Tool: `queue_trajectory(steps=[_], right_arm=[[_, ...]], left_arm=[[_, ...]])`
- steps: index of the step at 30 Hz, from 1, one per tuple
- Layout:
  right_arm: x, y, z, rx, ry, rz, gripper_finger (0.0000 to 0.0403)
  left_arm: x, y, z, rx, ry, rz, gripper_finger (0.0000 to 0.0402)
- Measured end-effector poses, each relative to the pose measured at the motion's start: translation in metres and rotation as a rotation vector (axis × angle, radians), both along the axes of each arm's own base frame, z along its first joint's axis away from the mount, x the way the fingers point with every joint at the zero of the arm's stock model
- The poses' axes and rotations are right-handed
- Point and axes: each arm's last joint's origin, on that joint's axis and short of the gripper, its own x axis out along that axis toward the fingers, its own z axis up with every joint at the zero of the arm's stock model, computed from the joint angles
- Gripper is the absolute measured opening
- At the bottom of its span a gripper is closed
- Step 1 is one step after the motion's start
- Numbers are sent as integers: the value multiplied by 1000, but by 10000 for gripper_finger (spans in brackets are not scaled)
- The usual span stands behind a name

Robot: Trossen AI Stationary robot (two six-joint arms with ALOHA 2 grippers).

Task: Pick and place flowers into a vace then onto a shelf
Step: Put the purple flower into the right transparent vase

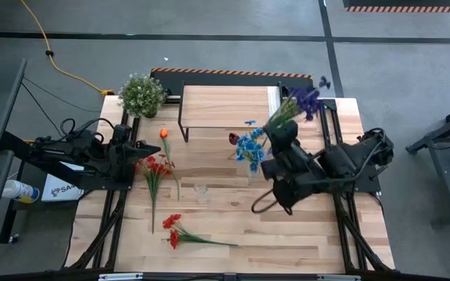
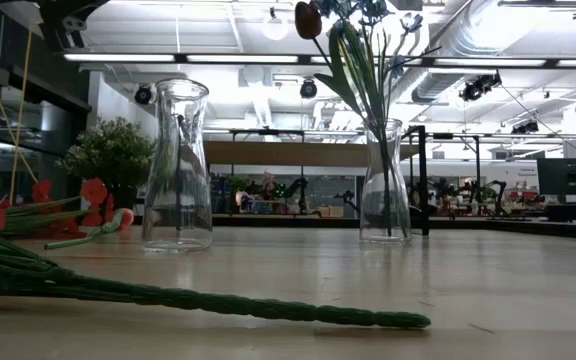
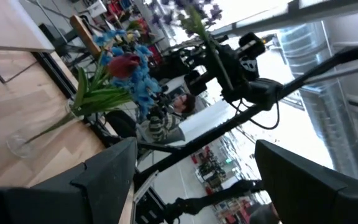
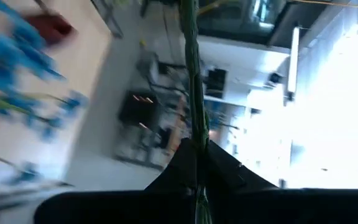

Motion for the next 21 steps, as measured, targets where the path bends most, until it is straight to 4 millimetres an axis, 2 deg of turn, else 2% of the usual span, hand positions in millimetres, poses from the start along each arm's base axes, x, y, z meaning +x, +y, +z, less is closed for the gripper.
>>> queue_trajectory(steps=[7,15,21], right_arm=[[21,-21,13,-134,116,-53,1],[41,-49,17,-150,211,-51,1],[55,-62,22,-143,218,28,0]], left_arm=[[-1,1,6,-66,-60,23,358],[-5,3,15,-79,-162,46,358],[-5,3,15,-88,-164,79,358]])
